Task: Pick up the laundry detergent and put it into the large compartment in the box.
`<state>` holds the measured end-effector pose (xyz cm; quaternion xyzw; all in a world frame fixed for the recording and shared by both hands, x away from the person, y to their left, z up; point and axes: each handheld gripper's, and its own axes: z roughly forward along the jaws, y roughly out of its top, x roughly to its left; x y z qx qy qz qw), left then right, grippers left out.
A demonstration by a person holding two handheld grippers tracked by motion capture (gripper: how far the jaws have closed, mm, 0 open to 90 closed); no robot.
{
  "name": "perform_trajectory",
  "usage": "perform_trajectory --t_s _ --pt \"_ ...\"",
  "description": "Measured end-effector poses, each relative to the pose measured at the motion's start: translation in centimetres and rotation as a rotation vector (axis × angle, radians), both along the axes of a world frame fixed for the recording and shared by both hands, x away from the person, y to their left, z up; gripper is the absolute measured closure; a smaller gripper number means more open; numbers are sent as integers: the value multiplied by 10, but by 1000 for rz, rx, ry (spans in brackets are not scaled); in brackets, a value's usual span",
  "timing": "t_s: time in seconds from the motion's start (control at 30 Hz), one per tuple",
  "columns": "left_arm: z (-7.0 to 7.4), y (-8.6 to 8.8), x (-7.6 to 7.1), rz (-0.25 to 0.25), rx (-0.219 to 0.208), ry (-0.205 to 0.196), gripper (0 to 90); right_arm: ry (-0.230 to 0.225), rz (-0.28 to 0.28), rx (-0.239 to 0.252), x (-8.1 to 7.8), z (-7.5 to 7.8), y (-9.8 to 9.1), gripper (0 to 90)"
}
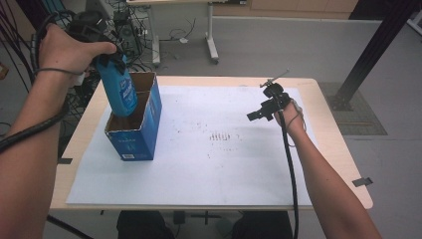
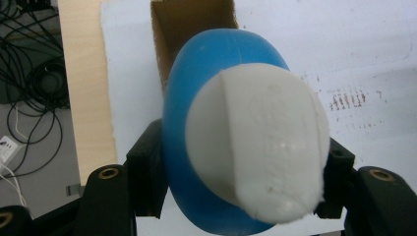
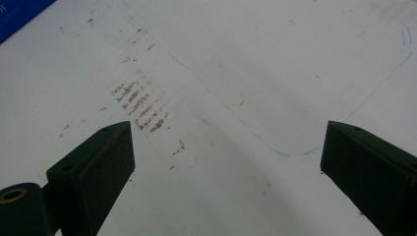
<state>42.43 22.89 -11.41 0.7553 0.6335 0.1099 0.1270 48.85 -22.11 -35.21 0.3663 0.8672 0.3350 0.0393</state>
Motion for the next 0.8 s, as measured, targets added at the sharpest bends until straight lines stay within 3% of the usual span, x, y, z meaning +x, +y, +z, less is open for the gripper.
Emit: perform_trajectory --t_s 0.43,0.8 --pt "-33 1 3 25 2 11 383 2 7 9 0 -1 2 57" --pt "-64 5 4 45 -16 48 383 4 8 10 -1 -2 4 56"
